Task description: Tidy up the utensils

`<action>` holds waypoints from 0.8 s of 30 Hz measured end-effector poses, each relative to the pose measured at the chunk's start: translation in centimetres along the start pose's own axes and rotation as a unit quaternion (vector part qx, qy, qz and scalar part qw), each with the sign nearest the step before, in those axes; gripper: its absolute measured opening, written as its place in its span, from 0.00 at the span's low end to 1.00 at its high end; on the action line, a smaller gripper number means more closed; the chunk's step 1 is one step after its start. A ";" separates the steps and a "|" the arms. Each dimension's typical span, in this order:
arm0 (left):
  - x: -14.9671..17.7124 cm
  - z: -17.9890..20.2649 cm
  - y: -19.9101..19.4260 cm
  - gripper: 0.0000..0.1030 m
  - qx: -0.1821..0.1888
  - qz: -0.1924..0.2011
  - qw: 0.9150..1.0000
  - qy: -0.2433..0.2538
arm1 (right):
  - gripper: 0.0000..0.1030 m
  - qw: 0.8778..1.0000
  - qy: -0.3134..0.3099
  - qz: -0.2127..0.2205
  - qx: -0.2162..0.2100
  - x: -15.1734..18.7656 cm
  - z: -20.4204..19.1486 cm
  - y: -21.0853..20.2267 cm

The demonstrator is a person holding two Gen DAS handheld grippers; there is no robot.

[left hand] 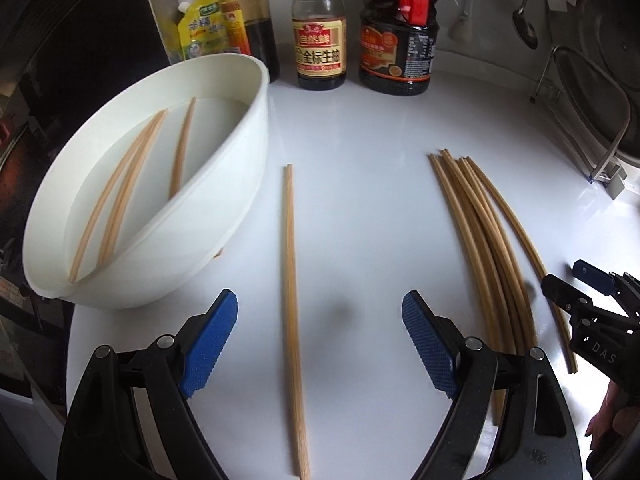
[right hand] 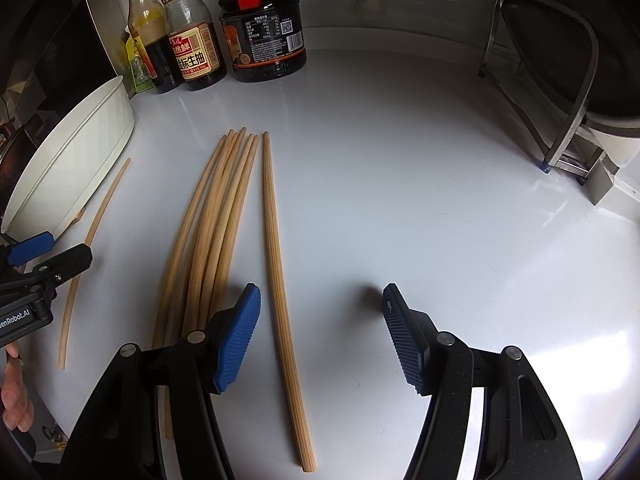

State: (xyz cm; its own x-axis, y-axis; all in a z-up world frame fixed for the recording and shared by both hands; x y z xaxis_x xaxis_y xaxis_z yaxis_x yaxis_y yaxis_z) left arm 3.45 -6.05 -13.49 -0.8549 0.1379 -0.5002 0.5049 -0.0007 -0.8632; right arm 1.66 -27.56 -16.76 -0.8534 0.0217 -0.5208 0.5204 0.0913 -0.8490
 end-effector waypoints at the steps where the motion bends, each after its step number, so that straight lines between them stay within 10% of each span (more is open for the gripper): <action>1: 0.1 -0.6 -0.2 0.81 -0.007 0.002 1.000 -0.004 | 0.59 1.000 0.000 0.000 0.000 0.0 0.0 0.0; 24: 2.3 -7.6 -1.9 0.81 -0.069 0.025 0.994 -0.078 | 0.59 1.000 -0.016 0.000 0.016 -0.4 -0.4 0.5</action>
State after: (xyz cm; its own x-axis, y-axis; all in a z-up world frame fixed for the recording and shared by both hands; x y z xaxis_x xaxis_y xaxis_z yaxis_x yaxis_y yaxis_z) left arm 1.44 1.82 -12.44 -0.8311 -0.0144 -0.5559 0.5493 0.1343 -0.8247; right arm 2.24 -27.14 -16.97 -0.8528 -0.0107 -0.5221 0.5207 0.0587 -0.8517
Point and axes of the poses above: each gripper's, at about its wrist camera, not at the fingertips, and y roughly the way its jaws point, z to its right, x to its underside, the point moved 4 cm from there along y, roughly the way its jaws point, and after that the axes turned 1 degree about x, right-handed, at the moved point
